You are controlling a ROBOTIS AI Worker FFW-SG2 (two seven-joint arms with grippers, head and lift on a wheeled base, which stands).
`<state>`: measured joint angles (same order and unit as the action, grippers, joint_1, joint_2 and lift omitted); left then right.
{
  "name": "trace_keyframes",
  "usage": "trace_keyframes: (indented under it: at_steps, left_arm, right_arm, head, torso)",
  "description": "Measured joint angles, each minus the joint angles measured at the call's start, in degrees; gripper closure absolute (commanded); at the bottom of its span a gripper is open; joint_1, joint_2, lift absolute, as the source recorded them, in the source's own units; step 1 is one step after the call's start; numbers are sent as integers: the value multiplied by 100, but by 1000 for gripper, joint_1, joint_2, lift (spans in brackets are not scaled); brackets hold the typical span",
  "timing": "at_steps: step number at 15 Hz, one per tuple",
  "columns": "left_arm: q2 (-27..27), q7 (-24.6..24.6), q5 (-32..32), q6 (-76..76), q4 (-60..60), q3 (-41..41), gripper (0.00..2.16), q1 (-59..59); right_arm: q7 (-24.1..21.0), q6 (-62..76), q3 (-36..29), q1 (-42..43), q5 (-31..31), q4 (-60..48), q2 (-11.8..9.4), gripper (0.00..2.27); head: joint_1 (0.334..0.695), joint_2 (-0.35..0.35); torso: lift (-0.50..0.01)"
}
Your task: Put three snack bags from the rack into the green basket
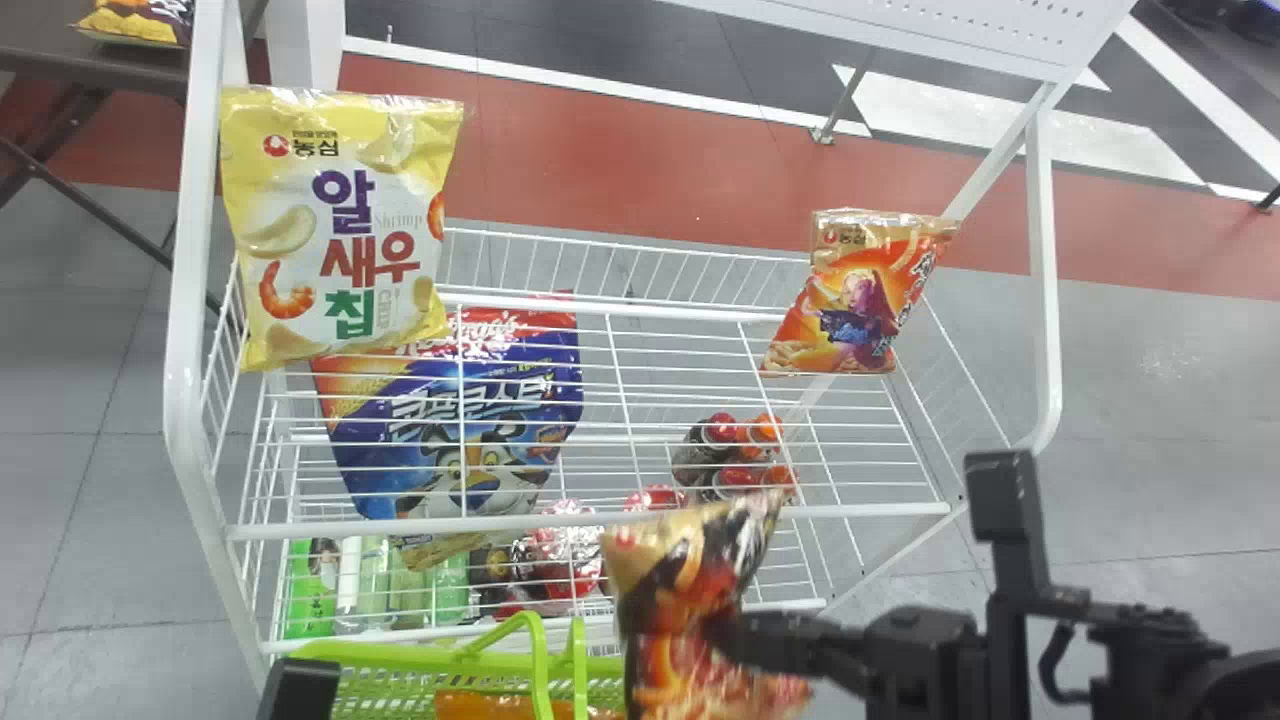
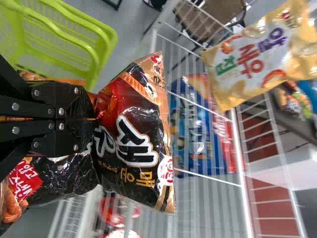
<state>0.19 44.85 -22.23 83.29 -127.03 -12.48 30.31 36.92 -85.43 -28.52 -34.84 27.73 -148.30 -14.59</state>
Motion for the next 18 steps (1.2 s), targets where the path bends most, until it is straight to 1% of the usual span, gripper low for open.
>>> trace_keyframes:
  at_steps: [3, 6, 8, 11, 13, 16, 18]
  left_arm:
    - [-11, 6, -23, -15, 7, 30, 1885, 0]
    - [-18, 24, -22, -19, 22, 40, 1889, -18]
    - [-19, 31, -23, -30, 32, 39, 1889, -17]
    - [-19, 43, -27, -75, 20, 69, 1889, 42]
    - [-19, 57, -21, -87, 7, 69, 1889, 59]
    - [-19, 44, -4, -88, 14, 27, 1889, 48]
    - [-19, 40, -1, -88, 13, 18, 1889, 45]
  right_arm:
    - [128, -402, 361, -276, -12, 363, 1, 2051]
    - [239, -97, 934, -362, -147, 926, -66, 2067]
    - [149, 253, 1317, -324, -336, 1205, -133, 2067]
    - [-39, 677, 1924, -166, -649, 1640, -177, 2067]
    - [-210, 1214, 2434, -1, -806, 2146, -210, 2067]
    - [-228, 1909, 3124, 249, -788, 2952, -209, 2067]
    - [-216, 2413, 3463, 329, -733, 3332, -170, 2067]
  head:
    - [695, -350]
    - [695, -350]
    - [695, -350]
    - [695, -350]
    - [695, -350]
    - [695, -350]
    - [695, -350]
  torso:
    - [0]
    - [0]
    - [0]
    - [0]
    - [0]
    - [0]
    - [0]
